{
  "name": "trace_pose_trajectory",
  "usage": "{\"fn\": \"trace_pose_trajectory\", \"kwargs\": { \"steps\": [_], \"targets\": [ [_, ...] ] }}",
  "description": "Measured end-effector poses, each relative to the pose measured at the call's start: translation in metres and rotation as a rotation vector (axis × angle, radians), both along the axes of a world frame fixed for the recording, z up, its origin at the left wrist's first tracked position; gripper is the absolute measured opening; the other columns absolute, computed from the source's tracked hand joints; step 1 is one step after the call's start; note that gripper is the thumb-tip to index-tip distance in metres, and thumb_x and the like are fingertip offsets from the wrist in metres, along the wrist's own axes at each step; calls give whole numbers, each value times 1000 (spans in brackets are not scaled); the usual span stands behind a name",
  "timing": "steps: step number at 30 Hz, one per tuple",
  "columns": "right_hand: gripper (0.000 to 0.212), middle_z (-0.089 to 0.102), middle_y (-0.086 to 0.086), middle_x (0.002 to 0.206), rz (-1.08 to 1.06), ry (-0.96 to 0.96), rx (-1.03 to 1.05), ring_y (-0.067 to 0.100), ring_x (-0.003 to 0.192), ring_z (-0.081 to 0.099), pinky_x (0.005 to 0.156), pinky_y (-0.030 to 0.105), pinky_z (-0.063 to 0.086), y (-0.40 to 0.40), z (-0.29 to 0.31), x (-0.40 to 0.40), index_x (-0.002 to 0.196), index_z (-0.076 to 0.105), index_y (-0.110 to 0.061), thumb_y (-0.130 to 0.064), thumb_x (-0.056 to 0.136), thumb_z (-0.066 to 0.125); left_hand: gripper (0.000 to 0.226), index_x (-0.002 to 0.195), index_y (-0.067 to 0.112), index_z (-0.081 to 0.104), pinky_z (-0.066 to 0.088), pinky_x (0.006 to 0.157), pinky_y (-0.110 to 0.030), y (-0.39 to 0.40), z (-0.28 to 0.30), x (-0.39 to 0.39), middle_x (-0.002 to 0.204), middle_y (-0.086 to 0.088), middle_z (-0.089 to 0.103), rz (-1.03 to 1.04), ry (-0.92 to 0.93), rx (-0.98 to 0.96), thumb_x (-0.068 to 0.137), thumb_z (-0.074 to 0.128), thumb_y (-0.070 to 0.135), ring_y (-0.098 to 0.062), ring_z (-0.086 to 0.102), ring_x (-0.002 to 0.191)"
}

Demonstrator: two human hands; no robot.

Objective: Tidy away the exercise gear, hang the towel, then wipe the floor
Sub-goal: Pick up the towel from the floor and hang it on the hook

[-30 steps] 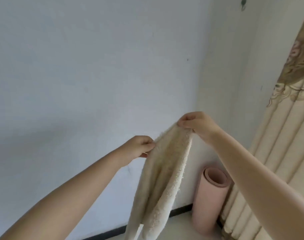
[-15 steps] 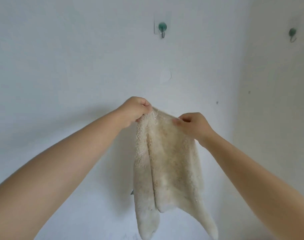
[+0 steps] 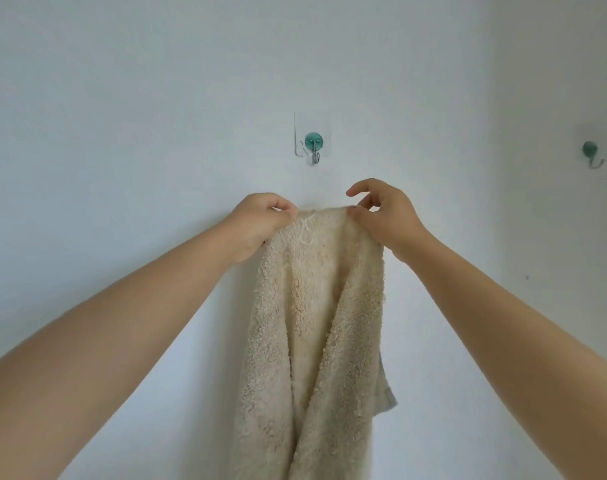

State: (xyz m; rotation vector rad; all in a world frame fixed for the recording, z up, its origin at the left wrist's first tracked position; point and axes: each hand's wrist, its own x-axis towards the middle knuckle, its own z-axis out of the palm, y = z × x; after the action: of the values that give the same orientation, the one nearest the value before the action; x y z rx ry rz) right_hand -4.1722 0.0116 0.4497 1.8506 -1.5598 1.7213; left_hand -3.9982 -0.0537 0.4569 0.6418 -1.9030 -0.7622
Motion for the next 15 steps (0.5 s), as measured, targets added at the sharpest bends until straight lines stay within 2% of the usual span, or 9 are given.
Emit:
{"fn": "trace_pose_trajectory", "kwargs": {
  "steps": [3, 4, 5, 6, 7, 9, 11, 13, 15],
  "targets": [
    [30, 50, -8, 75, 58, 4, -80, -5, 42, 45, 37, 5, 32, -4, 27, -12, 77, 55, -25, 4, 86, 56, 26, 77, 13, 54, 34, 58, -20, -6, 21, 4, 69, -3, 46, -198, 118, 85, 93, 47, -8, -11, 42, 61],
    [32, 51, -8, 78, -1, 91, -138, -5, 48, 47, 41, 4, 33, -6, 34, -12, 74, 56, -24, 6, 85, 55, 28, 76, 13, 53, 37, 56, -17, -8, 28, 4, 69, -3, 46, -209, 119, 61, 92, 47, -10, -9, 43, 59],
    [30, 53, -5, 83, -91, 222, -198, 2, 60, 52, 49, 5, 36, -12, 39, -12, 75, 61, -20, 8, 84, 53, 30, 74, 12, 53, 38, 53, -14, -10, 34, 2, 68, -2, 47, -189, 114, 19, 91, 48, -11, -7, 46, 56],
    [25, 56, 1, 89, -185, 362, -245, 15, 71, 56, 58, 12, 42, -16, 42, -9, 82, 66, -11, 9, 83, 51, 29, 72, 11, 55, 39, 51, -11, -13, 39, -1, 67, -1, 48, -130, 106, -48, 90, 50, -12, -4, 47, 54],
    [27, 59, 10, 95, -254, 510, -288, 27, 79, 58, 66, 24, 47, -22, 44, -9, 92, 70, -5, 10, 81, 49, 26, 72, 9, 58, 40, 50, -8, -17, 46, -3, 67, 0, 50, -35, 104, -130, 88, 54, -11, -2, 48, 55],
    [37, 60, 18, 107, -351, 663, -294, 36, 90, 60, 74, 37, 50, -29, 50, -5, 110, 68, -5, 10, 83, 47, 10, 88, 1, 68, 43, 53, -1, -23, 62, -8, 70, 4, 56, 163, 130, -290, 87, 60, -6, -1, 50, 63],
    [42, 56, 17, 117, -417, 699, -273, 36, 97, 58, 77, 38, 48, -35, 57, -6, 124, 61, -10, 5, 89, 43, 19, 104, -3, 70, 45, 64, -5, -30, 76, -13, 82, -2, 65, 280, 149, -409, 87, 62, -2, -6, 55, 73],
    [42, 50, 15, 125, -521, 708, -201, 33, 101, 56, 78, 38, 43, -39, 67, -7, 131, 52, -15, -2, 93, 39, 23, 108, -1, 70, 46, 75, -13, -30, 87, -22, 102, -12, 70, 363, 115, -543, 88, 60, 0, -12, 59, 89],
    [40, 47, 14, 128, -613, 698, -185, 32, 101, 55, 77, 37, 42, -41, 76, -9, 132, 48, -16, -5, 94, 39, 25, 111, 0, 69, 42, 85, -13, -29, 96, -33, 115, -12, 69, 434, 57, -649, 91, 56, 1, -16, 61, 105]
  ]
}}
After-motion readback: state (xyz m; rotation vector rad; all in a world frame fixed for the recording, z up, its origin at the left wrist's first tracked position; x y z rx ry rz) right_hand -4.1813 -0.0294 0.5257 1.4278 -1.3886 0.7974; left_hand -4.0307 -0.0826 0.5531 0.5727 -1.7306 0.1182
